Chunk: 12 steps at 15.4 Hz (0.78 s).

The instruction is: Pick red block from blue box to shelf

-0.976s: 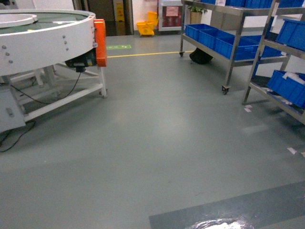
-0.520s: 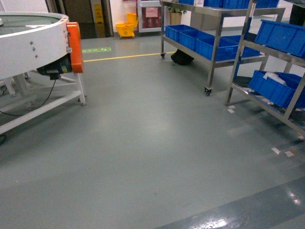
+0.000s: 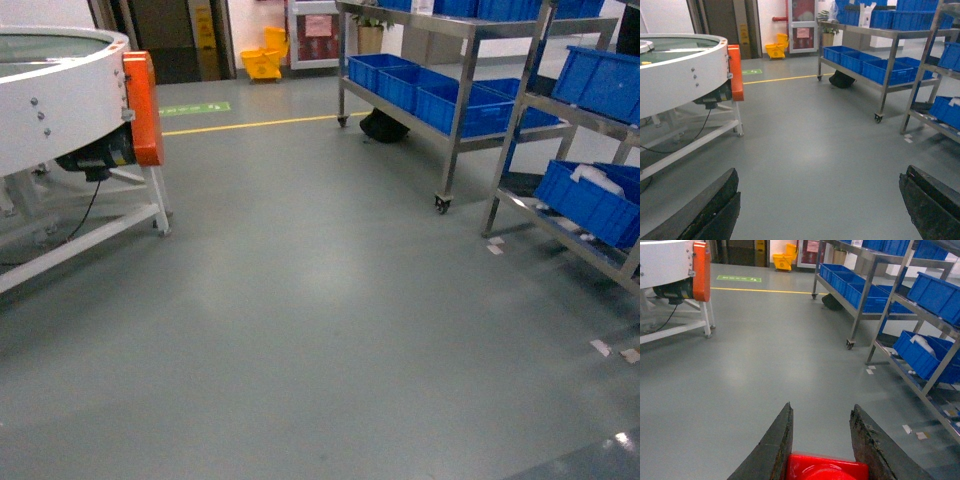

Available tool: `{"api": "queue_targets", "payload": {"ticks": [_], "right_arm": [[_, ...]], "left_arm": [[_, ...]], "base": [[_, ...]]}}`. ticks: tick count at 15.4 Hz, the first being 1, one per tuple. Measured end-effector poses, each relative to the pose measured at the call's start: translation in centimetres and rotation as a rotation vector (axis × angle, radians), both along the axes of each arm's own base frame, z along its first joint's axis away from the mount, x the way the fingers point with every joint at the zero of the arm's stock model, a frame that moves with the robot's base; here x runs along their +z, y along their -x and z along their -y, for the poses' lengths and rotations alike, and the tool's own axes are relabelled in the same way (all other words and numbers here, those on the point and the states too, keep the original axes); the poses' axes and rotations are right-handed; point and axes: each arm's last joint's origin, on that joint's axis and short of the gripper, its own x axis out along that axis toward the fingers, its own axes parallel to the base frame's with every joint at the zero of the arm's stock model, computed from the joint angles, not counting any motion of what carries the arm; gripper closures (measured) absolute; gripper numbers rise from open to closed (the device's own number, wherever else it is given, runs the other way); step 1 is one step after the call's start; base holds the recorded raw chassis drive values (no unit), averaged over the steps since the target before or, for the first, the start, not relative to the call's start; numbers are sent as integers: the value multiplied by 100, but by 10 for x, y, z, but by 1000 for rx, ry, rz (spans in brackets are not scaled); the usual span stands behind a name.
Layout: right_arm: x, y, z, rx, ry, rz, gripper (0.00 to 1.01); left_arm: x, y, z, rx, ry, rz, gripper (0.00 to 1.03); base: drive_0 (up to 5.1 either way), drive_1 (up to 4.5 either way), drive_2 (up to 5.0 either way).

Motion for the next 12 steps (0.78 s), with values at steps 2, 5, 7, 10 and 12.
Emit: {"api": "queue_targets", "payload": {"ticks": [2,5,7,10,12], "right_arm": [[0,0,0,0,0,-1,72],[0,0,0,-1,0,3,72],[0,0,0,0,0,3,72],[0,0,0,-1,0,0,72],[0,0,0,-1,0,-1,72]], "left_arm": [[0,0,0,1,0,-1,5],[0,0,0,0,0,0,5],[0,0,0,3,0,2,5],[0,0,0,0,0,0,5],[0,0,0,0,0,2,5]], "base": [[31,444,-383],[31,444,-383],[31,444,-383],[31,444,-383],[31,444,-383]]}}
